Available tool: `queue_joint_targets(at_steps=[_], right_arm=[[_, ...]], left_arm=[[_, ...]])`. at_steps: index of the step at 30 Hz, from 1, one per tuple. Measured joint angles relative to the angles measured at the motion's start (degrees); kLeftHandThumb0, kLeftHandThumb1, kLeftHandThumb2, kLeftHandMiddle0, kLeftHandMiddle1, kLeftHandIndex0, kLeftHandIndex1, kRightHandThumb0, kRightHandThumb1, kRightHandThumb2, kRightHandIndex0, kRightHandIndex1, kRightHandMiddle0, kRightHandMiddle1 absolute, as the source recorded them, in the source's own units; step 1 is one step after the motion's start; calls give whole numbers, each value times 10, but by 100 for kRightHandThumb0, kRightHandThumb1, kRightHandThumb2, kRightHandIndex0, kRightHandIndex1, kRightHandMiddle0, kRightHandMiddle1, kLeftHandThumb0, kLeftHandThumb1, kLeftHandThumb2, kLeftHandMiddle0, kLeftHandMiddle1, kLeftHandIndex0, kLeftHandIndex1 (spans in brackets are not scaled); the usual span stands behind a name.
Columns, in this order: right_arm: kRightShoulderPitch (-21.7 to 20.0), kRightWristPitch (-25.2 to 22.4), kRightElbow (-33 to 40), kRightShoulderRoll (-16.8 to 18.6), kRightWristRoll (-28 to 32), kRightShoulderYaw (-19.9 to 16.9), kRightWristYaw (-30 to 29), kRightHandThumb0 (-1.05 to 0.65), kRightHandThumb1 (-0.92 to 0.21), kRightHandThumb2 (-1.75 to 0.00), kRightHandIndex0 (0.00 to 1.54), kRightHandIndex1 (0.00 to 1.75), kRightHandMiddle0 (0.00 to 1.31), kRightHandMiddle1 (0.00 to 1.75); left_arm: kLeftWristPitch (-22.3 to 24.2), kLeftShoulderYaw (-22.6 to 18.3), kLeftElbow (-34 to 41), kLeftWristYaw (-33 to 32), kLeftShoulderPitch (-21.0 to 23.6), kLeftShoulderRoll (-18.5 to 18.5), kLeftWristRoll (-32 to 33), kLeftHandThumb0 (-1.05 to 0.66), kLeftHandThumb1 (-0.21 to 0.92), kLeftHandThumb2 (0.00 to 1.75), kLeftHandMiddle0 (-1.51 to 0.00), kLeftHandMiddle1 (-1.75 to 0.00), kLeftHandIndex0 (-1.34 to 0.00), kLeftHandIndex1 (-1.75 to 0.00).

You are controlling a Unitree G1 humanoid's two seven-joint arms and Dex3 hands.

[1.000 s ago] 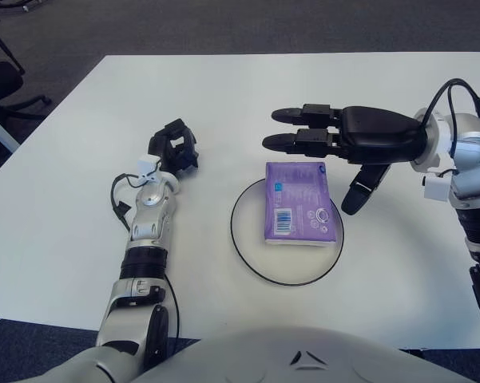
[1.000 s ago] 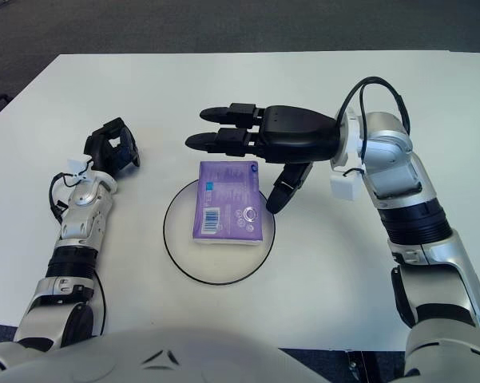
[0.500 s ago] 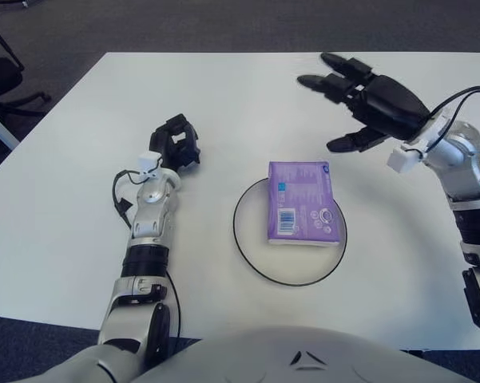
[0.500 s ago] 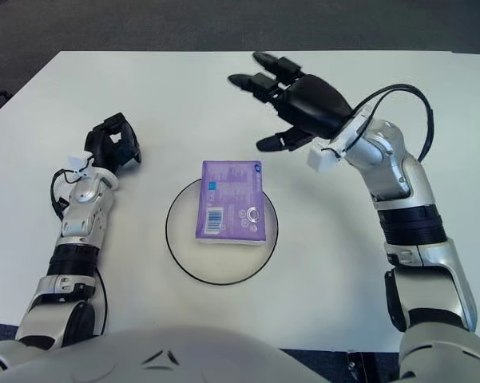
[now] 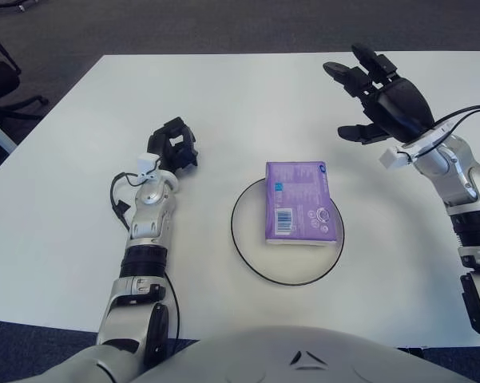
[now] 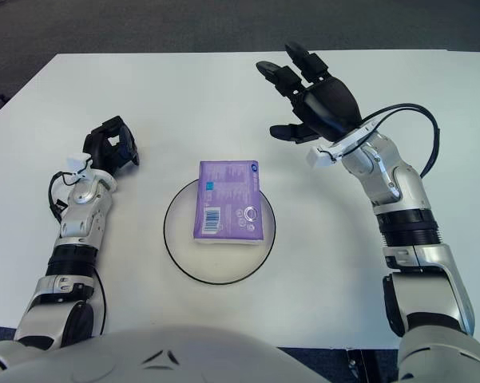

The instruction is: Put the tissue paper into the plate.

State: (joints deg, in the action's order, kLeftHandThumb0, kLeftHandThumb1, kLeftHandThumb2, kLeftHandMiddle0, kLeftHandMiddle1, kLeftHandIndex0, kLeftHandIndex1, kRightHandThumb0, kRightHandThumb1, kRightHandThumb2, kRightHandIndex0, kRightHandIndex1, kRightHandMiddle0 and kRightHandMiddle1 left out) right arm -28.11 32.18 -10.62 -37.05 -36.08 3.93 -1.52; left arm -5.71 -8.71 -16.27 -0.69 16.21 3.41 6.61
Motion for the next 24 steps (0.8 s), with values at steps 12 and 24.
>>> queue_joint_targets(at_steps=[12,24], right_arm=[[56,-164,58,48,131,-27,95,-97,-92,-100,15,6,0,29],[80,-260,24,129,263,-89,92,-80,-92,-99,23,10,0,51]], left_arm=[[-1,0,0,-1,0,-1,-1,-41,65,95,-130,-175,-99,-175],[-1,-1,2,-2,0,-2,-1,-41,65,95,-131,-175,-100,-175]])
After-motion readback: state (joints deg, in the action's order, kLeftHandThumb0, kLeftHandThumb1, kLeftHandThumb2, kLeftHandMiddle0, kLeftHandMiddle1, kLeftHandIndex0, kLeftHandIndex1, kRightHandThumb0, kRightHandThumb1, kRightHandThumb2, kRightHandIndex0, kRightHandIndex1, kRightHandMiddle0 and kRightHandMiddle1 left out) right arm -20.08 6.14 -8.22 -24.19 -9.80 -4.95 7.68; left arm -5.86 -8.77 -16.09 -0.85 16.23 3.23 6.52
